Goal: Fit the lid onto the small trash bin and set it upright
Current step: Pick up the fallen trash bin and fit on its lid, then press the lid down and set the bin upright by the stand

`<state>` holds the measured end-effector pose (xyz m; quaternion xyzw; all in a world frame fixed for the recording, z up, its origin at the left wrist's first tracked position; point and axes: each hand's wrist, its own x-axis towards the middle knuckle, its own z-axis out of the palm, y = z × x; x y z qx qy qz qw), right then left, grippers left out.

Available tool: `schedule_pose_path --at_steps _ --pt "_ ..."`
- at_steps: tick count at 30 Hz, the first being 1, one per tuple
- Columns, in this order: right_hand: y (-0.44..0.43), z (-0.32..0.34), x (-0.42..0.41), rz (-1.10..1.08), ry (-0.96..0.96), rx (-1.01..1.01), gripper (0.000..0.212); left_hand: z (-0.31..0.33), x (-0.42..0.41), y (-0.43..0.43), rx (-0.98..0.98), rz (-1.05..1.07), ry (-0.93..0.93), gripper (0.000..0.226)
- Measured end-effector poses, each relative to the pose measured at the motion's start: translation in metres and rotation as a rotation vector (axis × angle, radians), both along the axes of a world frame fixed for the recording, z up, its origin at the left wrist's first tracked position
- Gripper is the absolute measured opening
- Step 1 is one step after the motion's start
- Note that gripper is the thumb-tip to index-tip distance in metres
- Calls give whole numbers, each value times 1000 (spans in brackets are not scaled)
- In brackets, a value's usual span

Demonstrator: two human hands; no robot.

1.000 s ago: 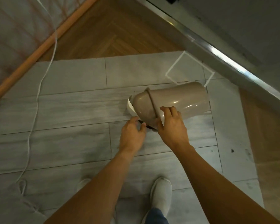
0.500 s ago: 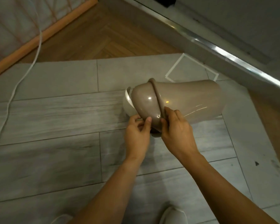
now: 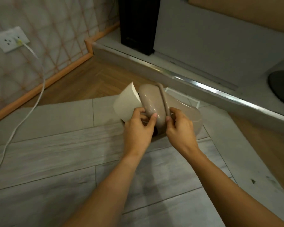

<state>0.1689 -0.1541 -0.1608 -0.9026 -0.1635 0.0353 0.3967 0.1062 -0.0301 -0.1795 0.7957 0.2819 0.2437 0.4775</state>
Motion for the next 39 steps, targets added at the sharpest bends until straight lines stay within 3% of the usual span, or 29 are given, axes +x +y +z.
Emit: schedule_pose_path --at_steps 6,11,14,18,23,25,29,39 --pt "-18 11 9 -95 8 228 31 37 13 2 262 -86 -119 33" --pt "-41 7 19 -186 159 496 29 46 14 20 258 -5 -316 36" --pt "-55 3 27 -262 248 684 28 40 13 31 198 -37 -268 73" --pt "-74 -1 35 -300 341 862 29 35 19 35 117 -255 -37 134" --pt "-90 -2 43 -356 400 963 31 31 45 33 64 -494 176 157" --pt "-95 -5 45 -374 405 985 31 30 58 30 51 -548 188 156" --pt "-104 -12 49 -427 427 1025 28 26 77 24 56 -687 98 133" --pt "-109 -33 59 -491 442 958 31 20 98 23 115 -714 140 113"
